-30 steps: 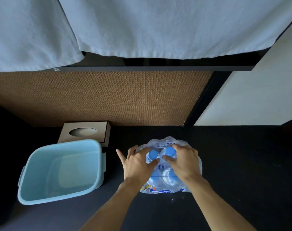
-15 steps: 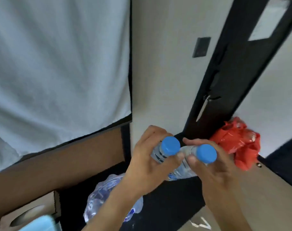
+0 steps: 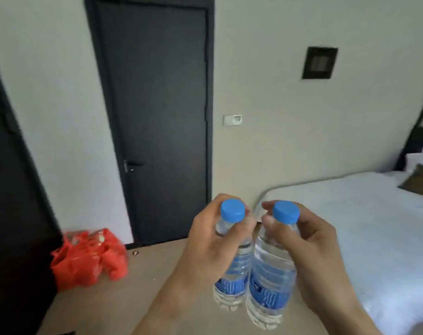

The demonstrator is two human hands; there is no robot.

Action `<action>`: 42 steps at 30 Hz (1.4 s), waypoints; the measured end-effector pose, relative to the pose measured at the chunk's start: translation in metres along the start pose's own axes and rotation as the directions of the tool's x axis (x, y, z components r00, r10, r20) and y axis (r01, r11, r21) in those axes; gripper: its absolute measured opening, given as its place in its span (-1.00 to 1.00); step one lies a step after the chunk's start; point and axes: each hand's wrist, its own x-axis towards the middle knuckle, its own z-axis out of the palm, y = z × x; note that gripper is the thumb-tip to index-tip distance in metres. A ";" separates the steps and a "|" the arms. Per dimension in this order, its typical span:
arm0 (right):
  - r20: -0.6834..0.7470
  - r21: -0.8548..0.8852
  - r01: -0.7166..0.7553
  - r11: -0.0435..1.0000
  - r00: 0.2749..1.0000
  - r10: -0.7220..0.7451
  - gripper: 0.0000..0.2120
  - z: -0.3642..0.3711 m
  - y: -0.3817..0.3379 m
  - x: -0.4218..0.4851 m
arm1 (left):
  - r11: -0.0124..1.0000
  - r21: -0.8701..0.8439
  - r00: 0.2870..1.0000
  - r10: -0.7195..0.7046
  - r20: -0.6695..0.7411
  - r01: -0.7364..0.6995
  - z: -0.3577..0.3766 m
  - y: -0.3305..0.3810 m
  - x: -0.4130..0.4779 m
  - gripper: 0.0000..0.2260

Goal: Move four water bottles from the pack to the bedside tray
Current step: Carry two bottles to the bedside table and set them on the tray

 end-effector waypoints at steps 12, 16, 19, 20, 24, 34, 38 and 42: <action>-0.668 -0.218 -0.259 0.941 0.743 0.050 -0.76 -0.441 0.049 0.041 | 0.956 -0.219 0.764 -0.010 0.645 0.197 0.470 -0.042 0.158 -0.61; -0.786 -0.284 -0.318 0.904 0.618 -0.029 -0.84 -0.557 0.084 0.065 | 0.953 -0.256 0.678 0.080 0.730 0.163 0.598 -0.071 0.205 -0.77; -0.828 -0.325 -0.367 0.872 0.556 -0.075 -0.84 -0.637 0.101 0.101 | 0.943 -0.299 0.578 0.164 0.800 0.146 0.695 -0.090 0.248 -0.84; -0.839 -0.338 -0.390 0.857 0.536 -0.087 -0.83 -0.663 0.103 0.115 | 0.936 -0.315 0.544 0.184 0.819 0.158 0.727 -0.094 0.265 -0.85; -0.859 -0.406 -0.469 0.784 0.489 -0.152 -0.78 -0.766 0.095 0.164 | 0.901 -0.358 0.474 0.211 0.855 0.244 0.851 -0.095 0.330 -0.82; -0.871 -0.451 -0.494 0.743 0.424 -0.247 -0.88 -1.037 0.102 0.217 | 0.866 -0.418 0.369 0.307 0.877 0.275 1.162 -0.099 0.427 -0.66; -0.874 -0.466 -0.493 0.735 0.383 -0.298 -0.86 -1.179 0.110 0.239 | 0.868 -0.440 0.383 0.336 0.861 0.229 1.305 -0.094 0.461 -0.62; -0.891 -0.424 -0.454 0.784 0.363 -0.272 -0.79 -1.317 0.105 0.270 | 0.878 -0.439 0.366 0.350 0.862 0.193 1.436 -0.068 0.506 -0.83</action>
